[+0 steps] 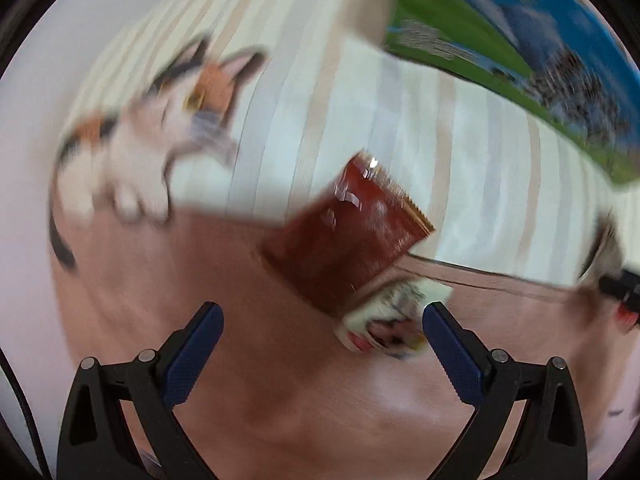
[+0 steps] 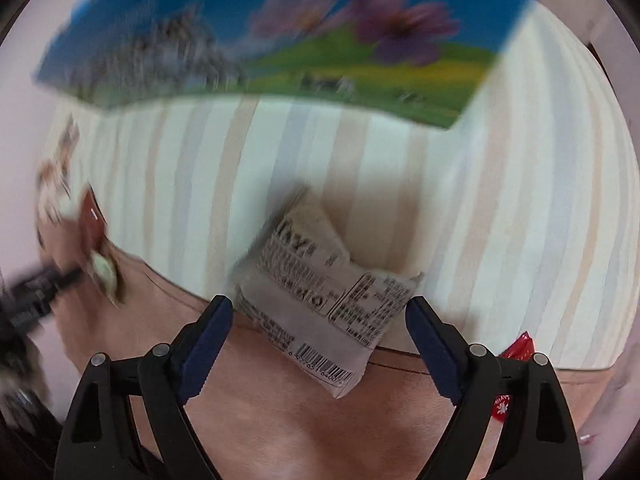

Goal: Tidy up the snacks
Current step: 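Grasp the white bar with the right tool while the left grasps the brown packet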

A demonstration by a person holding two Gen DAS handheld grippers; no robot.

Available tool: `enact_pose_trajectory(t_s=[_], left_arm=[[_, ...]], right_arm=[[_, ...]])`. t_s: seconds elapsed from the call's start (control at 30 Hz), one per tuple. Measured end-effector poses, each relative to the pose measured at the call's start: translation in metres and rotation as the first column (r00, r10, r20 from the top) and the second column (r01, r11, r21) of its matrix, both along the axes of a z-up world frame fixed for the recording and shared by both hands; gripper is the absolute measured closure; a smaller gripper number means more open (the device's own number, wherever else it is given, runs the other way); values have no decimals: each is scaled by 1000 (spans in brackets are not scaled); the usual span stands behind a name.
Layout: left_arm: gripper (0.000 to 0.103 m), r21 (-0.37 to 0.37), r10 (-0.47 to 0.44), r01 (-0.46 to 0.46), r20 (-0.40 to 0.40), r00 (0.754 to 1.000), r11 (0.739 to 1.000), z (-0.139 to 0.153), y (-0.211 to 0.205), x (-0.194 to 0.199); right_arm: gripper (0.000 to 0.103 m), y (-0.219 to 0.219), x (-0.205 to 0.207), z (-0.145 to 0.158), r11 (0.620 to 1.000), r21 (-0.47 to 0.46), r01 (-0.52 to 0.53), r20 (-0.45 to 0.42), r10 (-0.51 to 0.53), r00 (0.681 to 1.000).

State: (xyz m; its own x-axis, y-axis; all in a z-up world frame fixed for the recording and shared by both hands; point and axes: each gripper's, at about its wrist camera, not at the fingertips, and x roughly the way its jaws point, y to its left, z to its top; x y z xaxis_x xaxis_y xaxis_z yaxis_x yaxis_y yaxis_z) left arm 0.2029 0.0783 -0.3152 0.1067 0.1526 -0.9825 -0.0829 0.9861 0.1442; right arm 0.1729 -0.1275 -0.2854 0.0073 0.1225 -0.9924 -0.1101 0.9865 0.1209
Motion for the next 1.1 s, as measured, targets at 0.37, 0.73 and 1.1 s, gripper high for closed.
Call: enact_pose_trajectory(t_s=[0.37,0.73,1.1], left_arm=[[11,108,-313,328,-131,941,938,-28,-15,36],[44,-167,50,-63,-80,995,984,-7,69,56],[42,-144,-108,90,-116,987,985,-22,49,24]], right_arm=[[14,36,-10,-8,985,153,81,-84,-68,994],[14,74,1,-1,991,-75,-108,12,109,994],[11,126,-8,20,982,21,-185,29,185,982]])
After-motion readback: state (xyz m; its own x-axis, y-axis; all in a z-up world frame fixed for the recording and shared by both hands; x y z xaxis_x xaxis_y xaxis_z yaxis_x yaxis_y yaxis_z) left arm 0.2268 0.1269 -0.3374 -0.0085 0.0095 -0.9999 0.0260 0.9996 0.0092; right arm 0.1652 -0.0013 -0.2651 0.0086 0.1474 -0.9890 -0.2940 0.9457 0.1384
